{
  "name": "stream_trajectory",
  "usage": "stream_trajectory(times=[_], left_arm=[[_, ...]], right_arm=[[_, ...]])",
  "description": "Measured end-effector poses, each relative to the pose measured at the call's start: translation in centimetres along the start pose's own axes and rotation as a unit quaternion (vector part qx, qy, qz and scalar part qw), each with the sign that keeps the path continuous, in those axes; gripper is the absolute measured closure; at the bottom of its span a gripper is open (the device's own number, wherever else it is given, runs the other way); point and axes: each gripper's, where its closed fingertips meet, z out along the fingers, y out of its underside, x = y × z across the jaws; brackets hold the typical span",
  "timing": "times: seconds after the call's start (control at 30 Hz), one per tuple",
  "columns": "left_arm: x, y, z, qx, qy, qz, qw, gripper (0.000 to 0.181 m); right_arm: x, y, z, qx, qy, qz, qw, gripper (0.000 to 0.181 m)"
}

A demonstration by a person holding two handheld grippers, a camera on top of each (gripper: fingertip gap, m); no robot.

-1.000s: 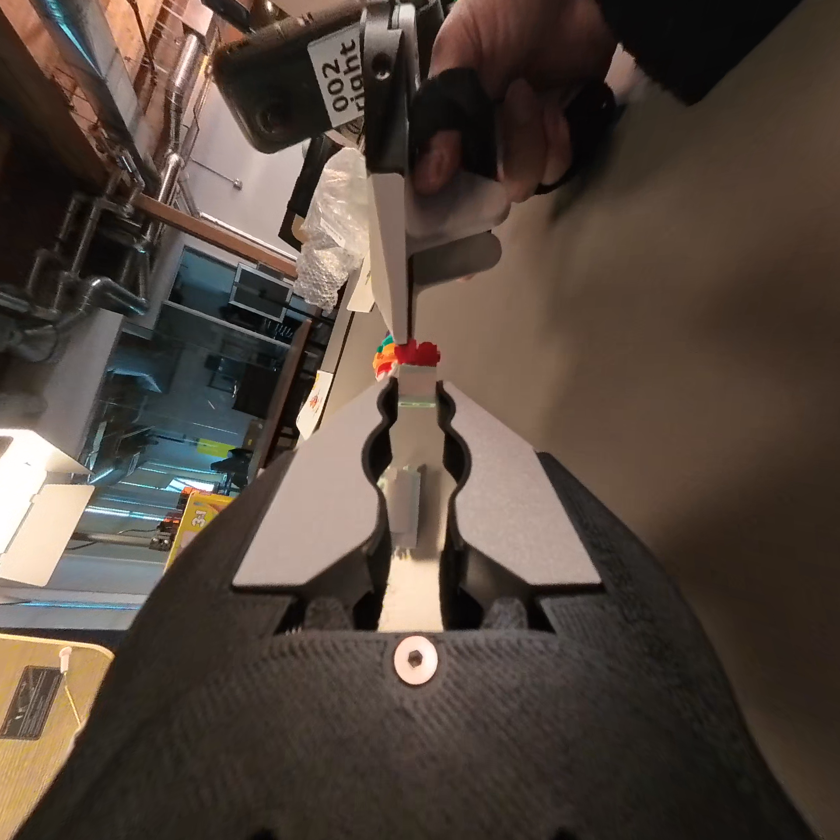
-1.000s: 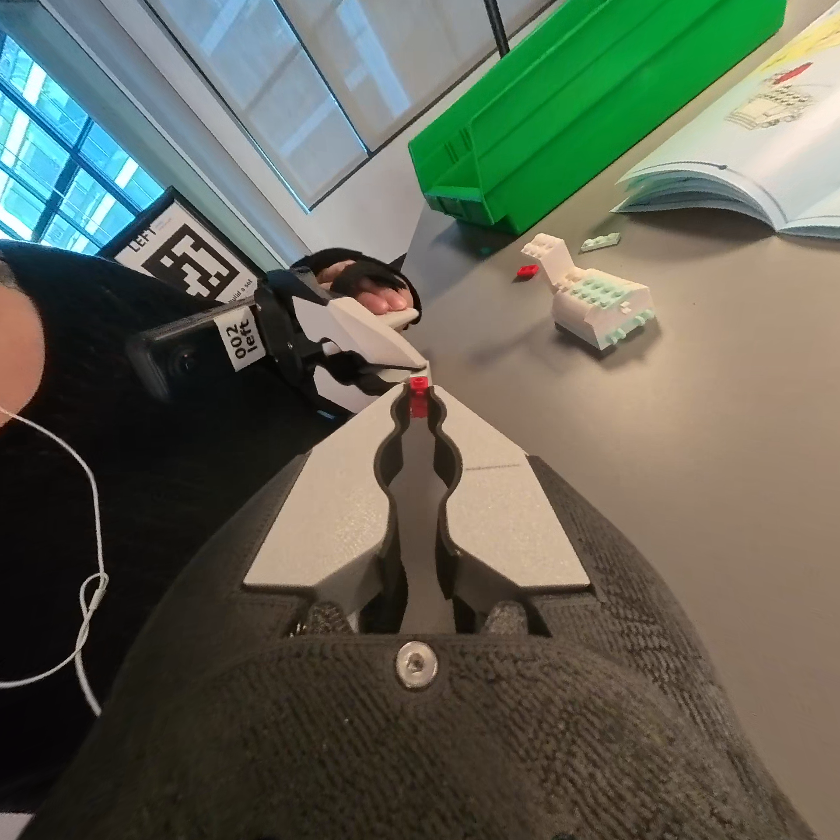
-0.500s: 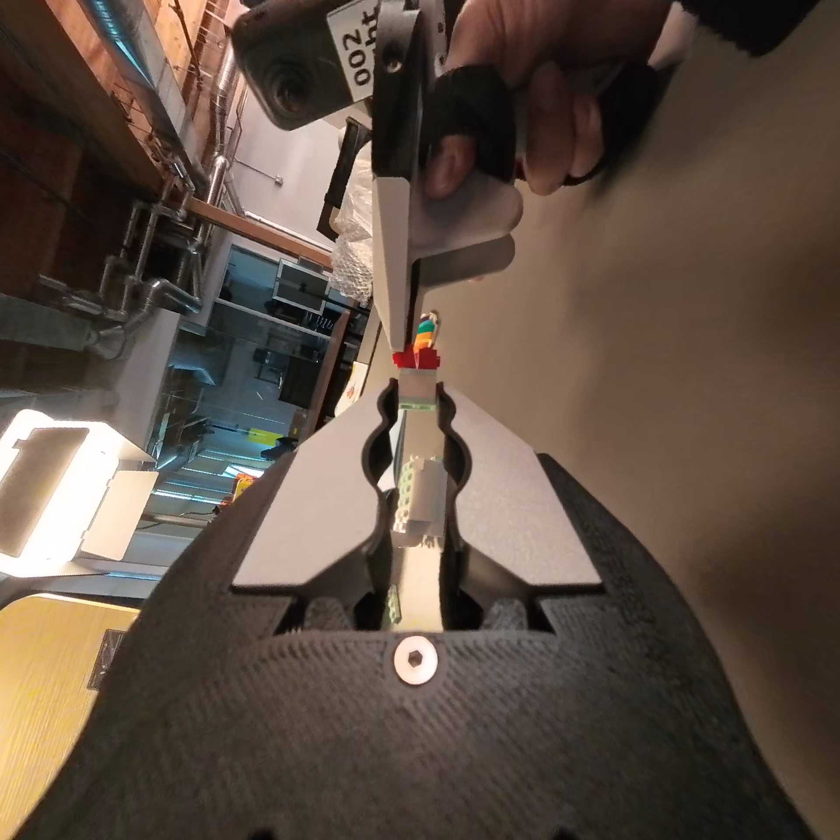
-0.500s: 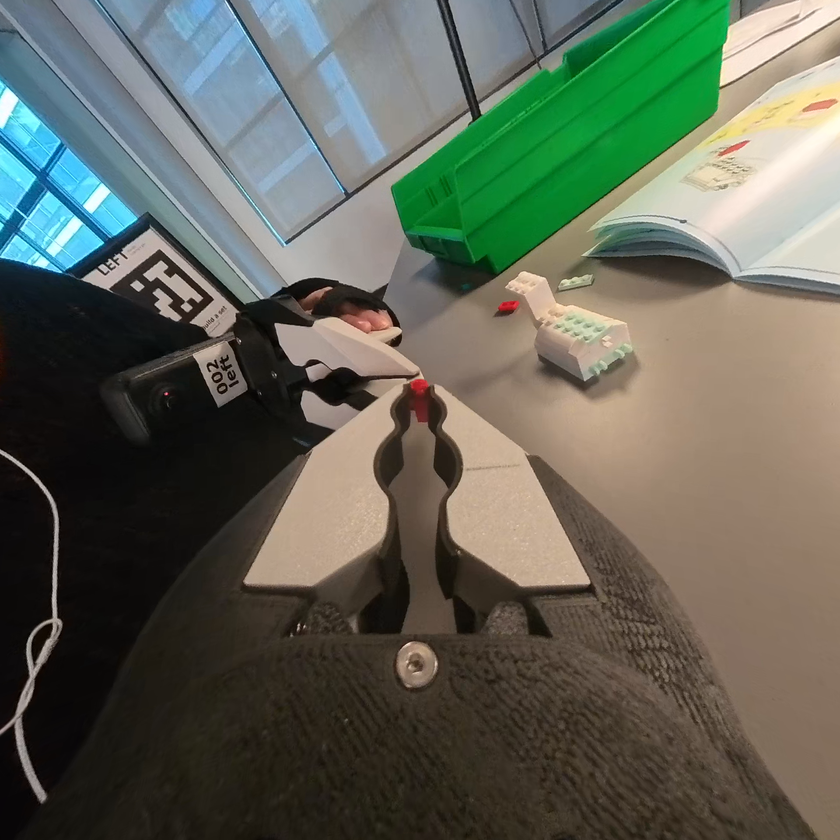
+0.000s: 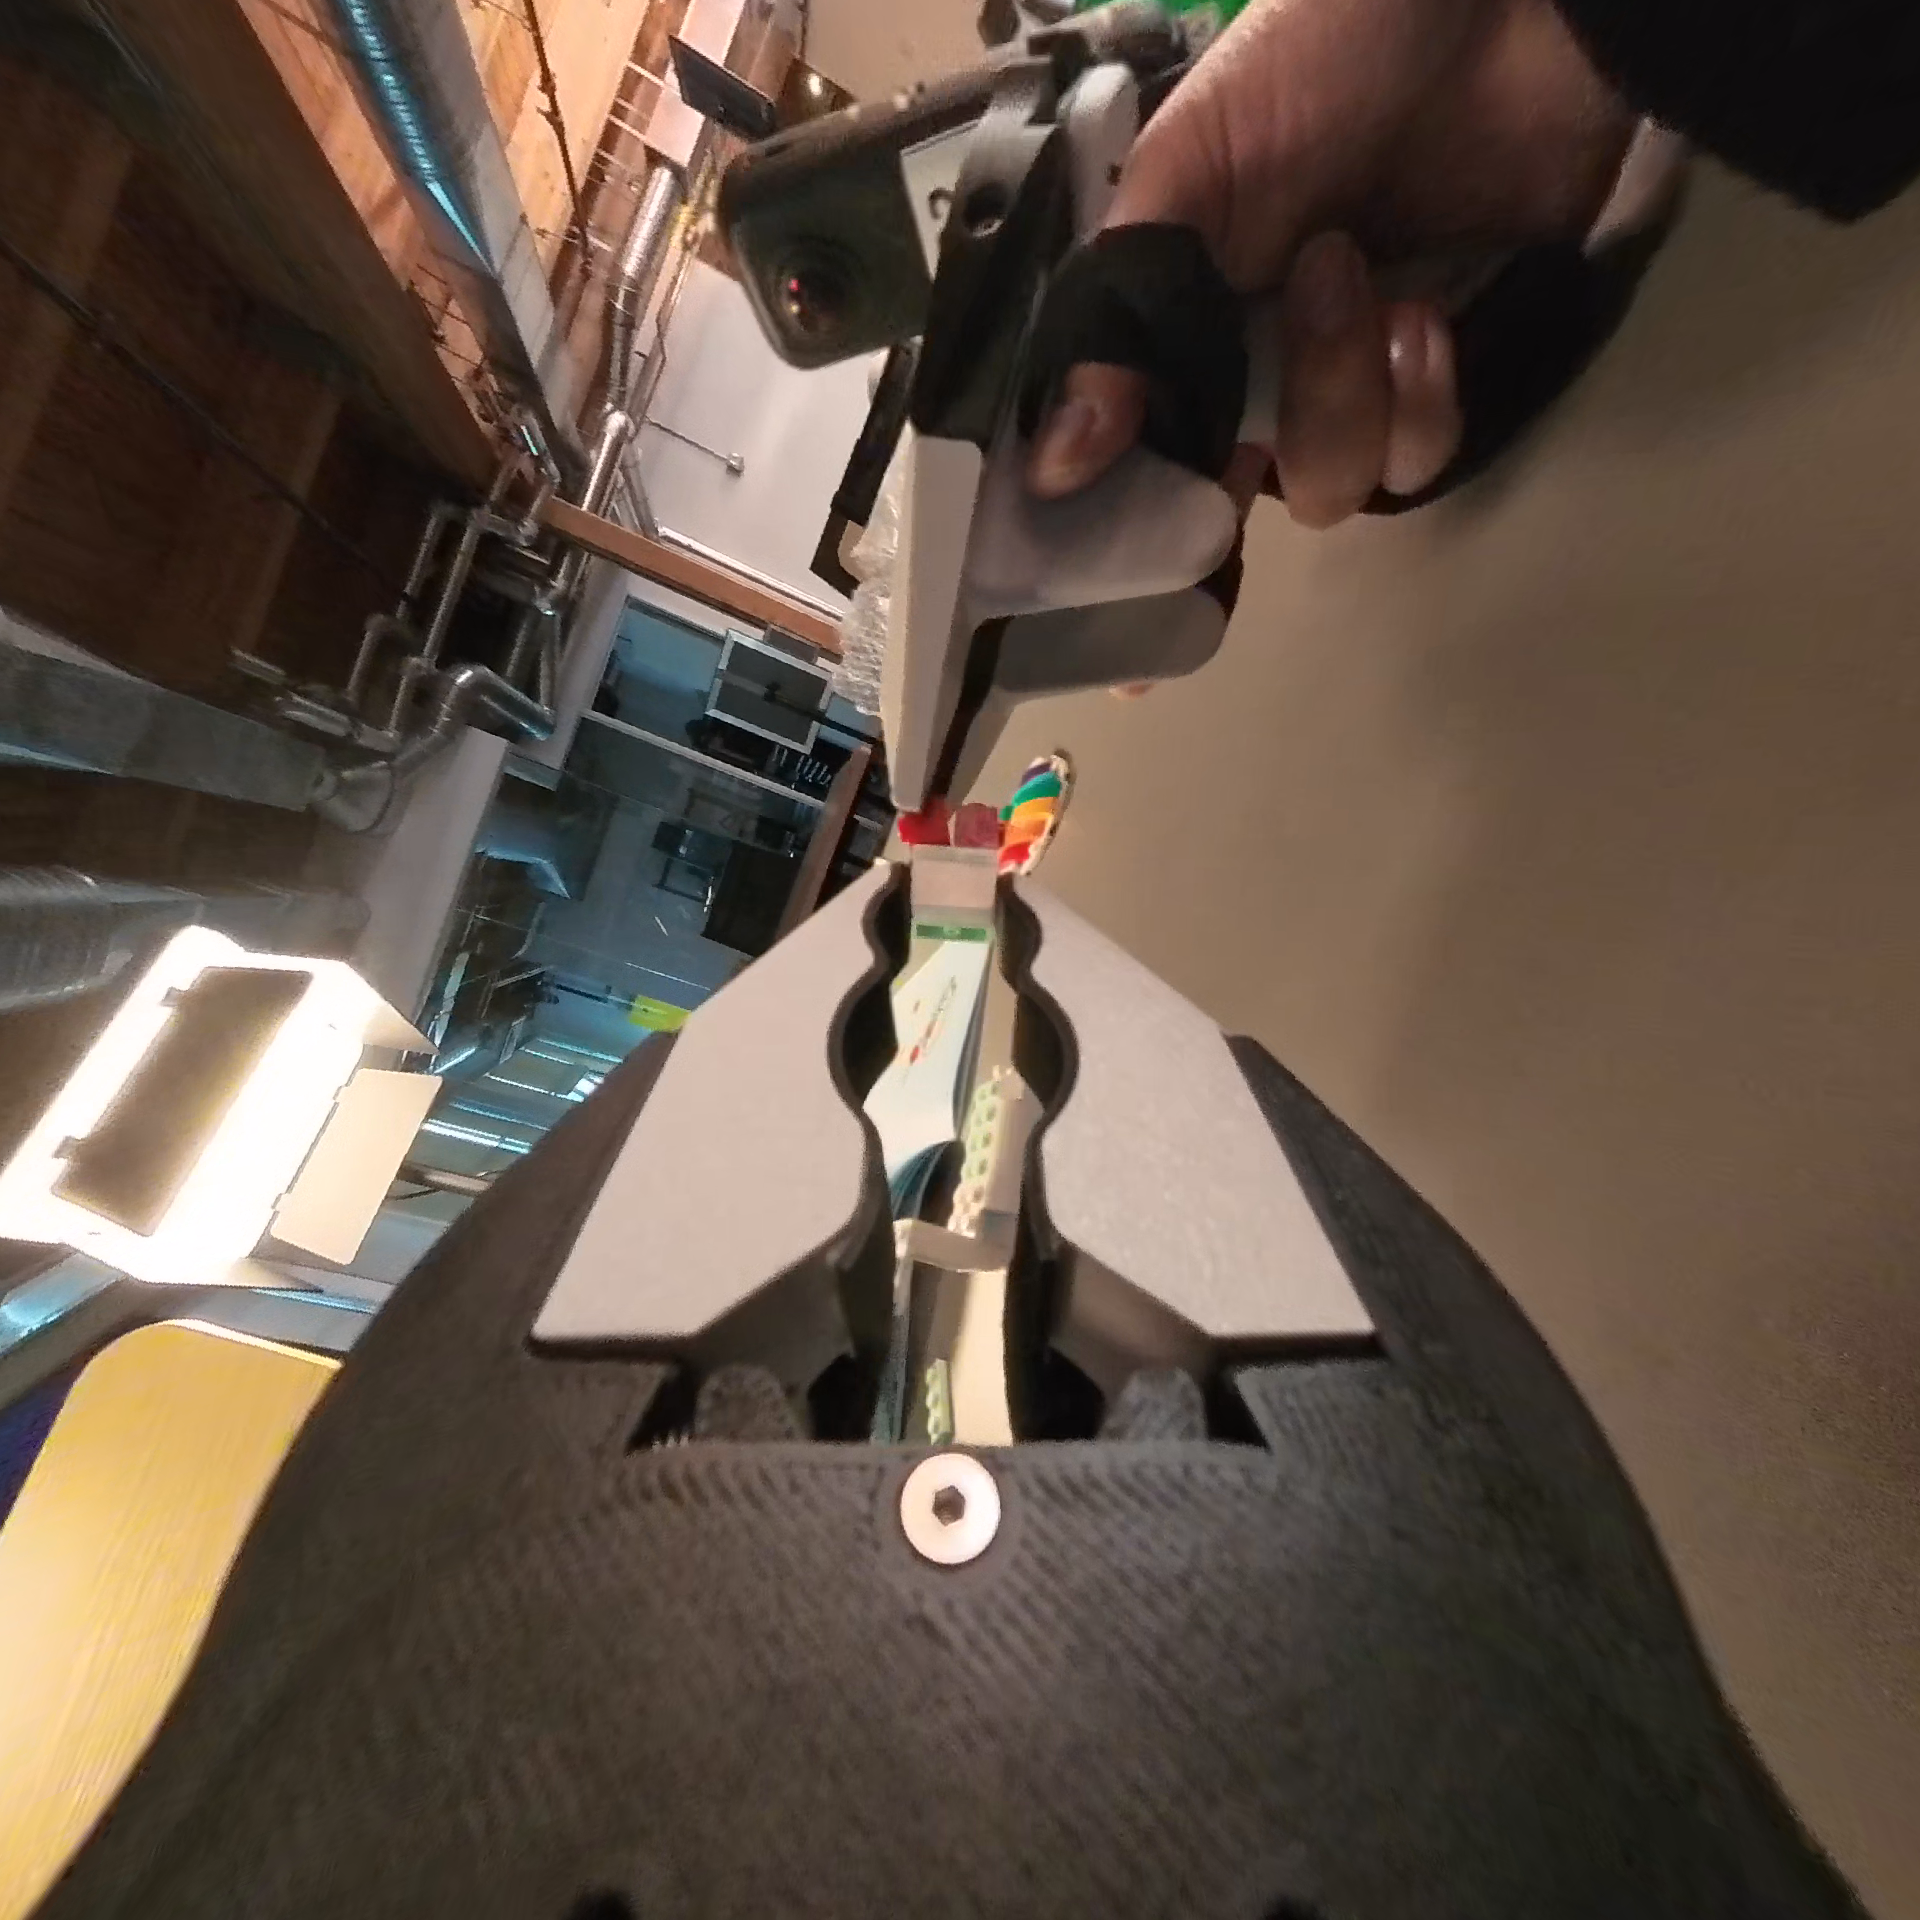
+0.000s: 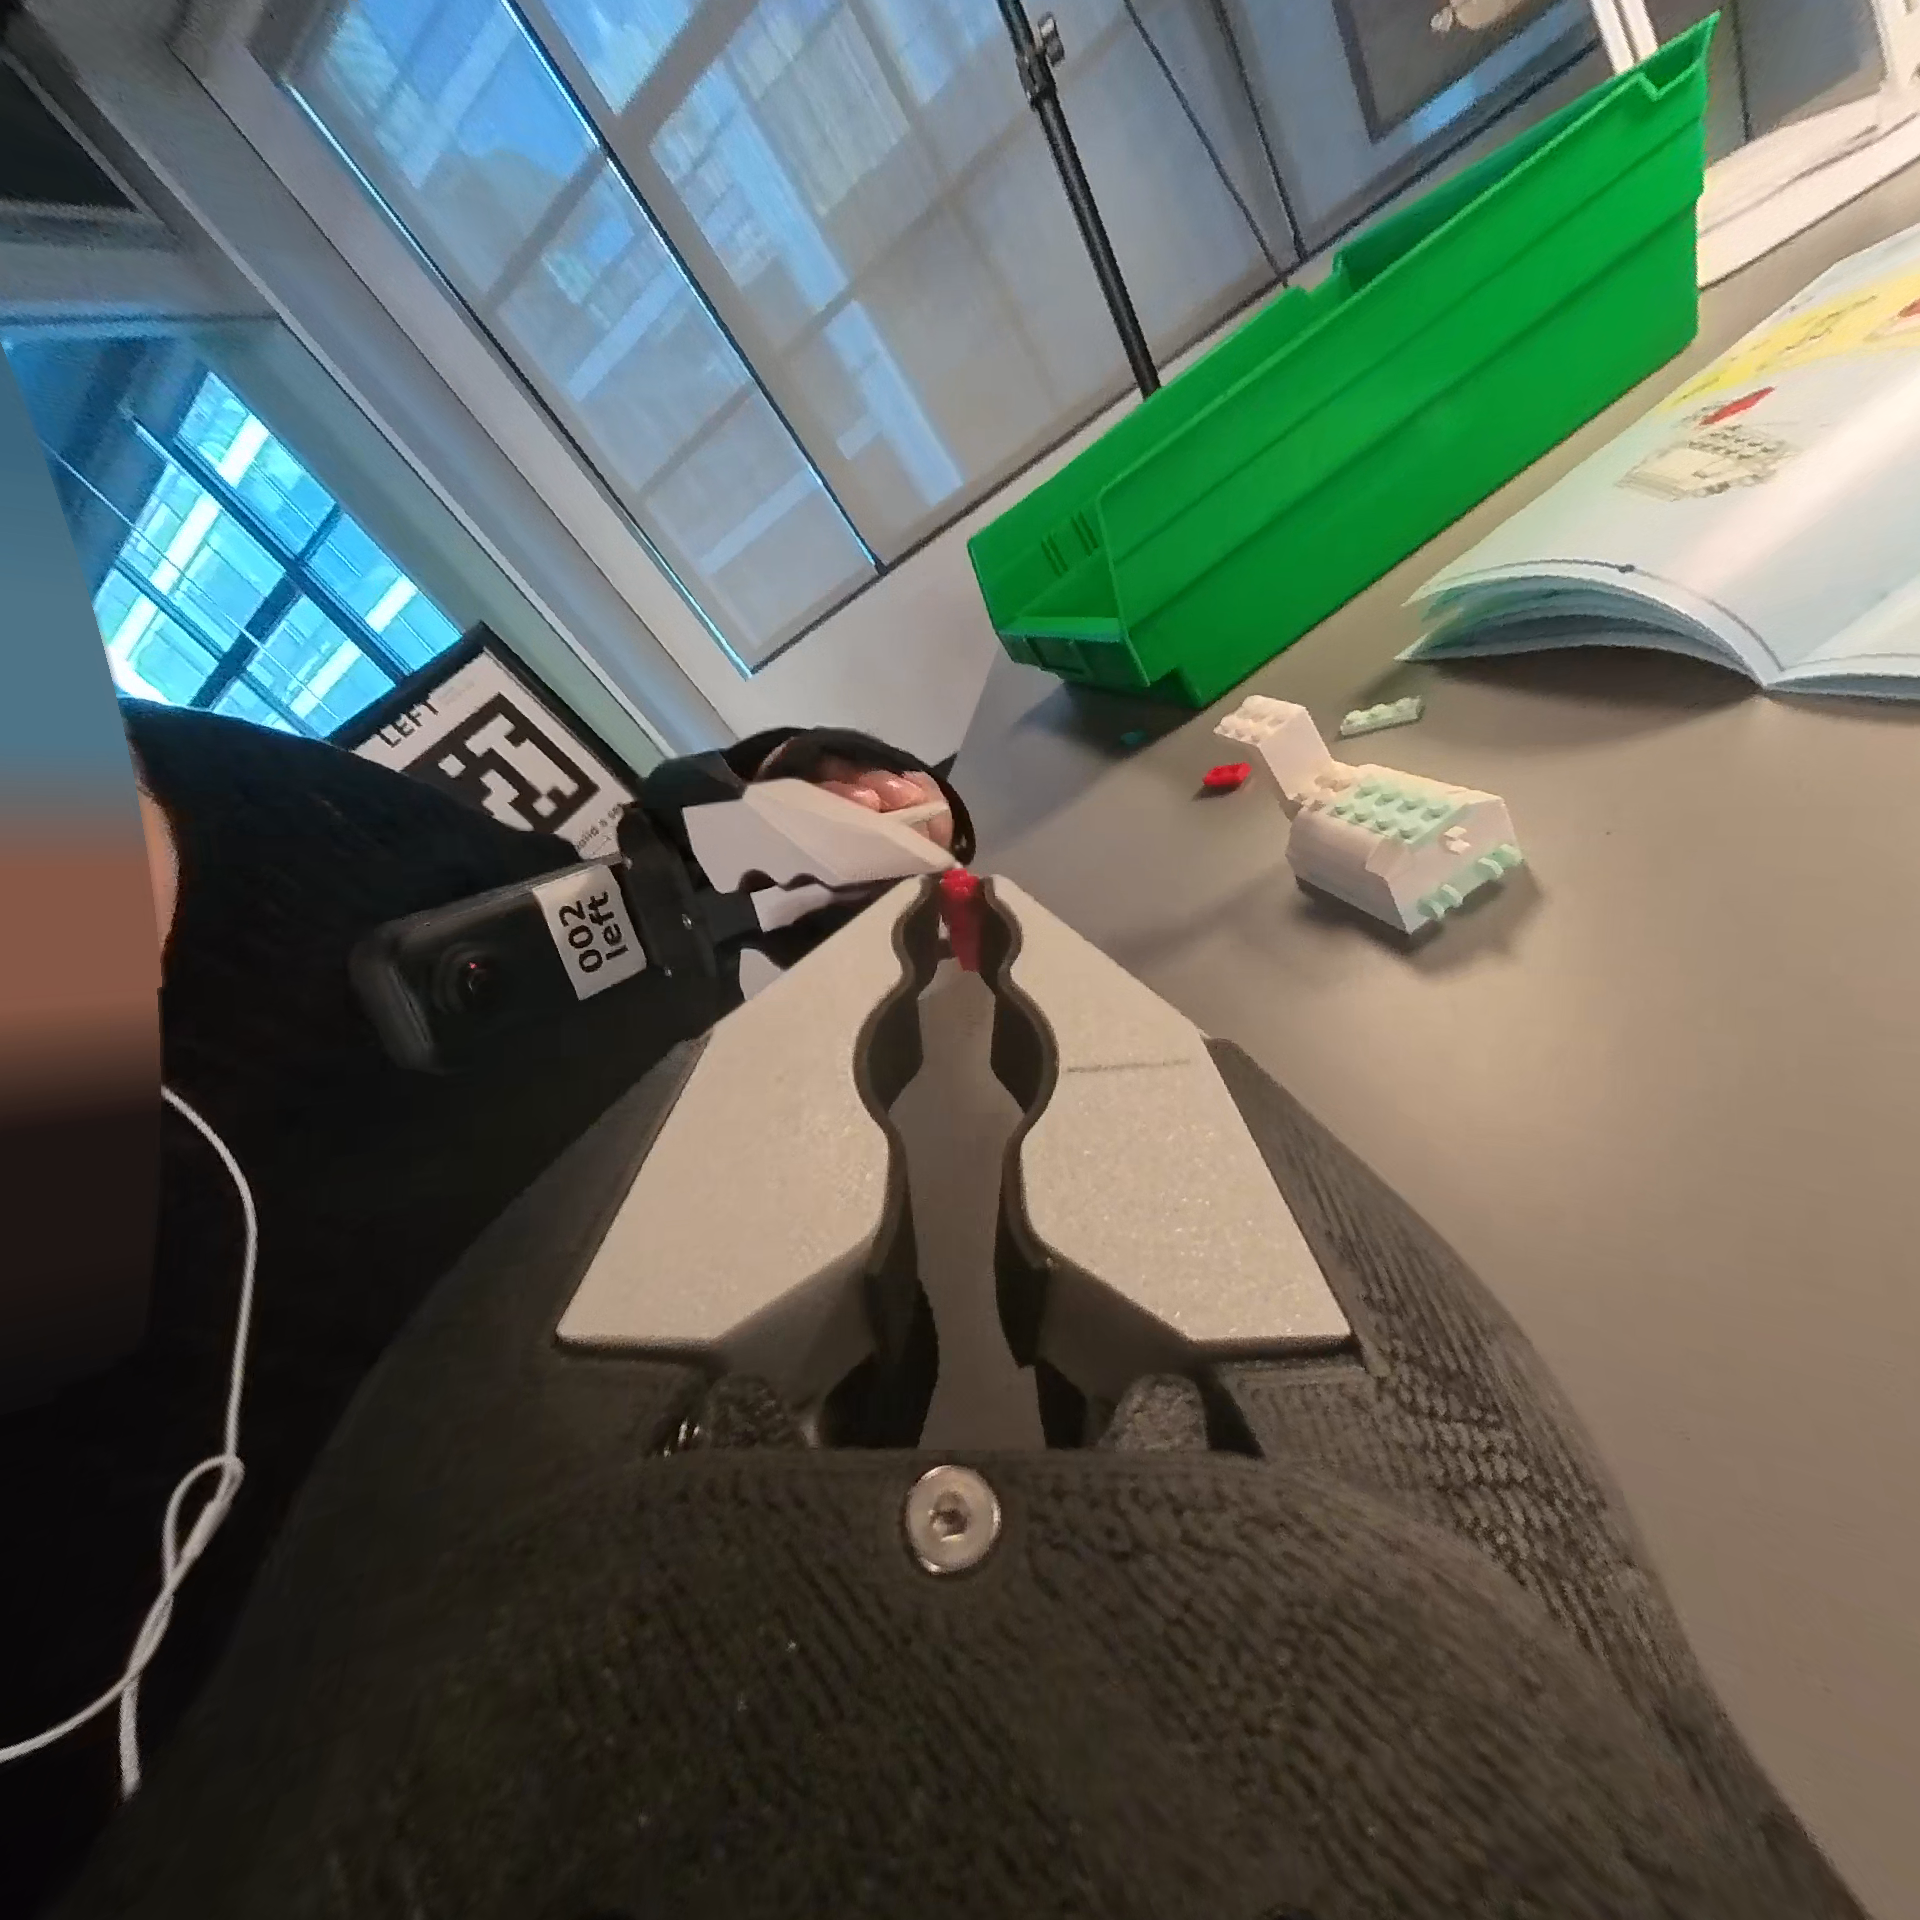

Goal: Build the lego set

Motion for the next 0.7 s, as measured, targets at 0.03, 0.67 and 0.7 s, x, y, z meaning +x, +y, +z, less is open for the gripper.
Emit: stream_trajectory(times=[0.03,0.67,0.7], left_arm=[[-0.2,0.0,0.0,0.001,-0.004,-0.003,1.000,0.166],[0.0,-2.4,-1.8,0.080,-0.011,0.035,0.996,0.166],[0.1,-2.6,-1.9,0.085,-0.010,0.037,0.996,0.166]], right_arm=[[-0.1,-0.1,0.0,0.006,-0.001,-0.003,1.000,0.176],[-2.0,0.4,-0.2,-0.022,-0.091,0.051,0.994,0.176],[-2.1,0.5,-0.2,-0.026,-0.096,0.051,0.994,0.176]])
